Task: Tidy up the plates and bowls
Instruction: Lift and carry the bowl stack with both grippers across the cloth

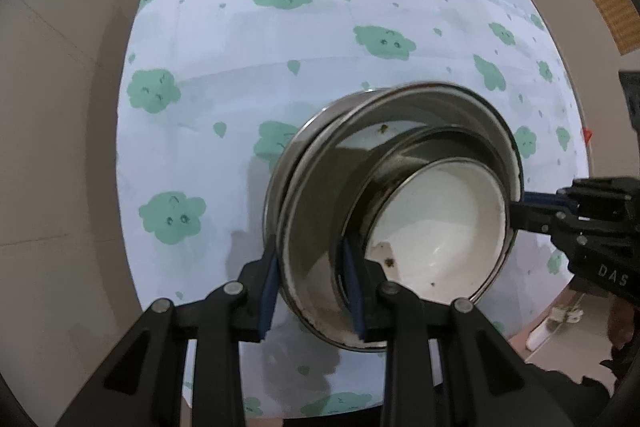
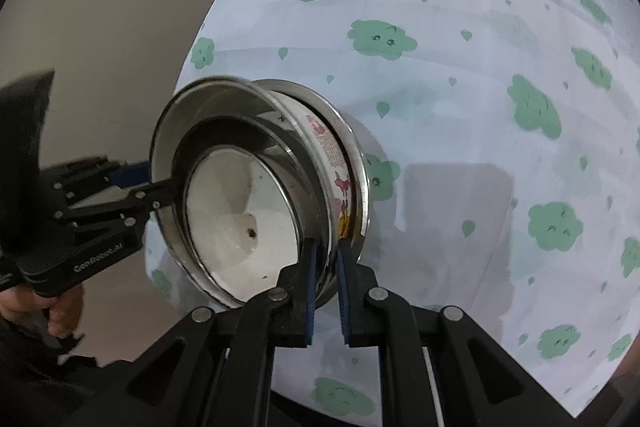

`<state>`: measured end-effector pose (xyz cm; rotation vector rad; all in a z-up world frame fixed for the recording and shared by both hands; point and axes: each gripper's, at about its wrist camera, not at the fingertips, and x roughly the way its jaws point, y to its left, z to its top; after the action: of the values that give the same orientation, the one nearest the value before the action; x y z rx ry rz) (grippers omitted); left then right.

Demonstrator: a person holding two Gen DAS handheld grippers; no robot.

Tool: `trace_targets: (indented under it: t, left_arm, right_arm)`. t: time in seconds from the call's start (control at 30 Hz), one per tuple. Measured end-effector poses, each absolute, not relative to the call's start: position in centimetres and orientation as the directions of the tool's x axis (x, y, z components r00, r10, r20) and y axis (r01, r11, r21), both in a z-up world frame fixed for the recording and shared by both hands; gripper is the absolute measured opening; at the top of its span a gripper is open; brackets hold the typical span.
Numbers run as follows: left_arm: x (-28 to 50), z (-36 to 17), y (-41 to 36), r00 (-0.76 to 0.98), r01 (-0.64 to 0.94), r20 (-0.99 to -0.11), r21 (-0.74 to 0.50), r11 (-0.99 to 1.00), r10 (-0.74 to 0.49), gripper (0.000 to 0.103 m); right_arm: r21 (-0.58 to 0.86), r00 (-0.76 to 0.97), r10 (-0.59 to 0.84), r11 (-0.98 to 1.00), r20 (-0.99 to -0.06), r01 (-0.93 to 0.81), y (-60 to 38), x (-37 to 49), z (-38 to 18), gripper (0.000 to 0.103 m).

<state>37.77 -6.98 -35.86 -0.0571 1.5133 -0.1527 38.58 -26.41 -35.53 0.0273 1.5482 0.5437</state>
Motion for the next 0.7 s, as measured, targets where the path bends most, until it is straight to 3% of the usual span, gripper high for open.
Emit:
trace_targets:
  t: [0.4, 0.63, 0.67, 0.7]
  left_arm:
    - [38.3, -36.1, -7.0, 0.023, 0.063, -0.988, -0.15, 0.987, -0.152, 0.028]
    - [37.8, -35.9, -8.3, 0.072, 0.127, -0.995, -0.055, 0.99, -0.064, 0.028]
    - [37.6, -35.8, -8.5, 0.092, 0.138, -0.995, -0.036, 0.99, -0.049, 0.029]
    - [37.5, -35.5, -8.5, 0.121, 0.144, -0.992, -0.013, 0.99, -0.031, 0.041]
  right_arm:
    - [0.433, -0.108, 0.419, 0.878, -0.901, -0.203, -27.5, 38.9, -36.1, 0.011]
    - [0.44, -0.117, 0.424, 0.877, -0.898, -0.192, -27.4, 39.0, -36.2, 0.011]
    - [0.425, -0.107, 0.411, 0.882, -0.905, -0.204, -27.2, 39.0, -36.2, 0.011]
    - [0.407, -0.09, 0.397, 0.885, -0.913, -0.225, -26.9, 38.9, -36.0, 0.011]
